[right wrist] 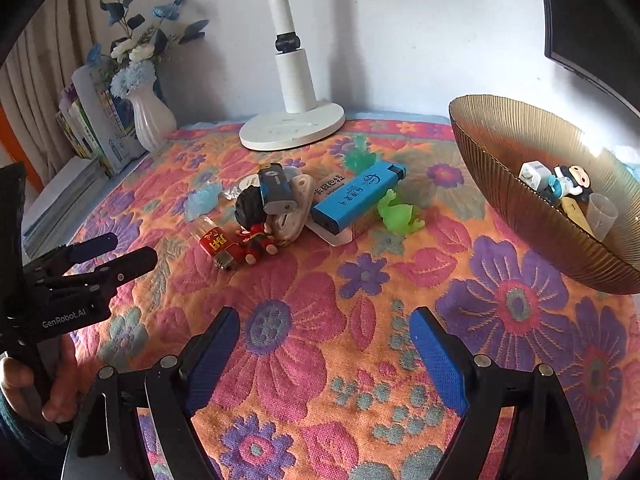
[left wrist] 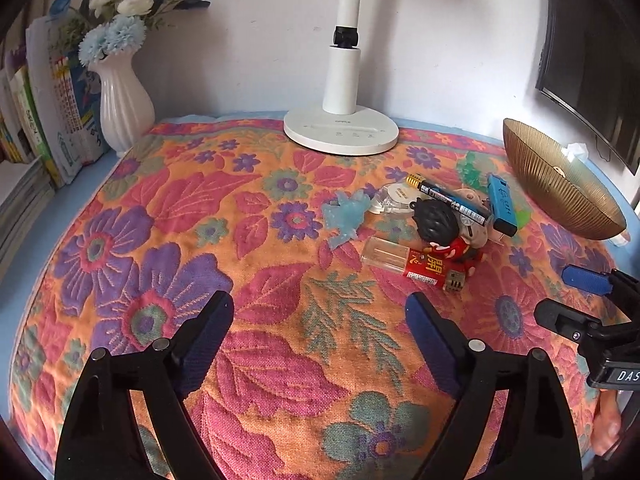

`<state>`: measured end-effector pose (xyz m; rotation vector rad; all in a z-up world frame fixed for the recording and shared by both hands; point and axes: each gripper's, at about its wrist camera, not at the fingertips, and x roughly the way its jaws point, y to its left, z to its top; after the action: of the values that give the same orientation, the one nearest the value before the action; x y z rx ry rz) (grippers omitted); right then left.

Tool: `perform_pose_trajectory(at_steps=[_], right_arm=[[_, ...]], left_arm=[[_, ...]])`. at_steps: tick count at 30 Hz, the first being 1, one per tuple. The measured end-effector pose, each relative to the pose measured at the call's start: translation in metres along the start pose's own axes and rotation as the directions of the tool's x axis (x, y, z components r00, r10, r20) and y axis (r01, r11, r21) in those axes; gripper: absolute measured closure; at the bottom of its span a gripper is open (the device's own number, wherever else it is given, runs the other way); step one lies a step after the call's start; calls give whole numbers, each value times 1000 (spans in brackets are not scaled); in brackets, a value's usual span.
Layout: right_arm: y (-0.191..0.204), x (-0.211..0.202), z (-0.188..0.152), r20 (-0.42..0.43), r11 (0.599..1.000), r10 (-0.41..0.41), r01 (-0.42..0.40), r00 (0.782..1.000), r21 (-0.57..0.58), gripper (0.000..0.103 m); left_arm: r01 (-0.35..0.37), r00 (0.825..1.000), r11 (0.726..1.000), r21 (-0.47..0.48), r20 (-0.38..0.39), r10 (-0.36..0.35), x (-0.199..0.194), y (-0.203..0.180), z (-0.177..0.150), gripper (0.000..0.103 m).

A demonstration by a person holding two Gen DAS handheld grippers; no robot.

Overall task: Organize rigid objects
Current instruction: 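Grasp the translucent blue figure with the left tool while the right tool grasps the green frog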

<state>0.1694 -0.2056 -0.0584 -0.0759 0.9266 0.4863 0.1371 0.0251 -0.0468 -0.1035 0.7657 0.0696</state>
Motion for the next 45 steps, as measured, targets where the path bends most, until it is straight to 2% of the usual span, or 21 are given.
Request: perform_pose_trajectory(at_steps=[4, 7, 10, 12, 15, 17, 18, 20, 21, 22, 24, 26, 29, 30, 34, 37, 39, 41, 44, 45], right_arm=[[-3, 3, 0, -15, 999, -31, 32, 999, 14, 17], [-7, -1, 1, 2, 999, -37, 37, 999, 39, 17], [-14, -12, 7, 48, 993, -88, 84, 995, 86, 17], [-20, -17, 17, 35, 987, -76, 70, 996, 142, 17], [-30, -25, 33, 33, 974, 15, -22, 999, 226, 17], [-31, -27, 38, 48, 971, 0, -12, 999, 240, 17], [-31, -27, 39, 61, 973, -41, 26, 997, 230, 18], [-34, -17, 40, 30, 971, -101, 92, 994, 219, 25], [-37, -12, 39, 3, 969, -97, 94, 995, 228, 37], [-43, -5, 40, -27, 964, -74, 79, 997, 253, 41], [-54, 6, 45, -51, 949, -21, 36, 998, 312, 41], [-60, 14, 51, -47, 942, -23, 37, 999, 335, 41], [-56, 35, 59, -67, 953, -49, 67, 997, 297, 41], [-56, 38, 59, -43, 954, -42, 53, 998, 294, 41], [-56, 36, 62, -22, 956, -100, 102, 995, 275, 44], [-64, 30, 54, -8, 948, -71, 70, 997, 310, 47], [-62, 35, 50, -41, 950, -110, 117, 993, 289, 50], [-59, 43, 51, -64, 958, -107, 120, 992, 262, 54], [-51, 52, 61, -62, 965, -147, 157, 987, 210, 56], [-51, 56, 63, -63, 966, -162, 171, 985, 195, 60]], left_arm=[[15, 1000, 1000, -13, 15, -15, -5, 2, 0, 17], [61, 998, 998, -21, -1, -61, -8, 4, 6, 17], [89, 995, 996, 13, -46, -89, -11, 6, 28, 23], [100, 994, 994, 51, -56, -97, -13, 7, 47, 23], [202, 975, 976, 75, -108, -194, 5, 7, 68, 23], [233, 963, 966, 110, -163, -214, 31, 1, 72, 24], [231, 961, 966, 119, -186, -207, 47, -2, 72, 27], [239, 947, 966, 101, -244, -209, 76, -3, 71, 51], [264, 934, 962, 66, -265, -238, 86, 0, 71, 51], [278, 937, 960, 46, -235, -260, 87, 3, 74, 51], [318, 923, 948, 21, -234, -305, 89, 5, 79, 52], [307, 929, 951, 44, -230, -290, 91, 1, 79, 57], [277, 947, 953, 118, -204, -250, 87, -8, 74, 58], [272, 949, 953, 135, -198, -243, 86, -10, 73, 58], [281, 949, 949, 143, -191, -252, 87, -12, 73, 58], [303, 942, 945, 121, -188, -278, 87, -7, 73, 58], [304, 941, 945, 117, -189, -280, 87, -6, 73, 58], [287, 947, 949, 132, -185, -261, 86, -9, 71, 60], [244, 960, 956, 163, -177, -215, 85, -15, 70, 65], [232, 964, 958, 170, -172, -203, 85, -16, 70, 67]])
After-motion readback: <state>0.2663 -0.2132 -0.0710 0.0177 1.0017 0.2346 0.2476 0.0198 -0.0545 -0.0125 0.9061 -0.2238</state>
